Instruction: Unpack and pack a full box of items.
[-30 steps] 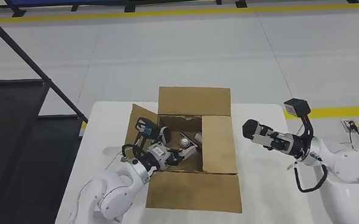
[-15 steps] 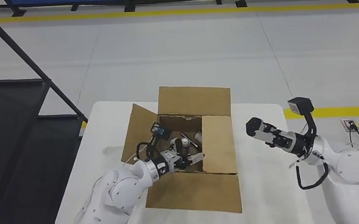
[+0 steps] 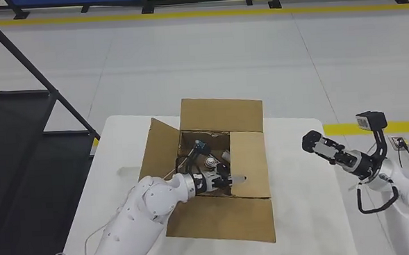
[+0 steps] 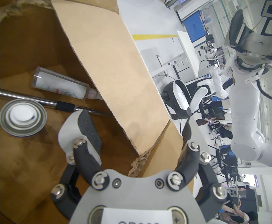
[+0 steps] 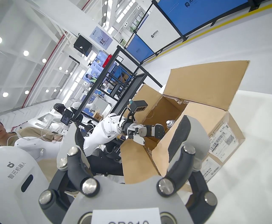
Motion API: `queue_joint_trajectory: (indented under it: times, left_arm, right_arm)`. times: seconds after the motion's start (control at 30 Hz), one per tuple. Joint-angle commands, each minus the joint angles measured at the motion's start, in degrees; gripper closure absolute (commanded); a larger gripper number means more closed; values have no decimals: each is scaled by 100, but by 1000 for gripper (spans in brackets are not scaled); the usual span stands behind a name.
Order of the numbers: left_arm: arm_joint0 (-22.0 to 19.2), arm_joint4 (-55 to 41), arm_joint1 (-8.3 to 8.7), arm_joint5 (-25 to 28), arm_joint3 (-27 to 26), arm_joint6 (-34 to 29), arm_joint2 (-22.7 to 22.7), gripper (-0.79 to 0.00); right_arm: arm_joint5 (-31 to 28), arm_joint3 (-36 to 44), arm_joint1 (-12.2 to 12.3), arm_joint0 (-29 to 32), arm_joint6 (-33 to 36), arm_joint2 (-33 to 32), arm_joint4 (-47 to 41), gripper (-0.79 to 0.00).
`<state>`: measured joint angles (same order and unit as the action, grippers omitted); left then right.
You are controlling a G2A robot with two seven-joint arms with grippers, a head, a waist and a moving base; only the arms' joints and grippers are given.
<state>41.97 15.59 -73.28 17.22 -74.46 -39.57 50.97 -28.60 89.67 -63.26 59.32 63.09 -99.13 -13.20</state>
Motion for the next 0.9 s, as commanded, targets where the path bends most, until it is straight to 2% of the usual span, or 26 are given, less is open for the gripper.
queue_joint_trajectory:
  times: [0.0, 0.2, 0.37, 0.87]
  left_arm:
    - [-108, -149, -59, 44, 194, -37, -123, -785]
    - [-318, -419, -199, 222, 545, 1, -347, -785]
    - [-381, -439, -258, 327, 584, 108, -402, -785]
    - [-269, -66, -288, 138, -117, 518, -280, -785]
  right_arm:
    - [-7, 7, 19, 33, -29, -19, -12, -785]
    - [-41, 23, 75, 123, -88, -49, -55, -785]
    - [-66, -7, 116, 163, -126, -40, -110, -785]
    - [-175, -86, 244, 254, -155, -96, -335, -785]
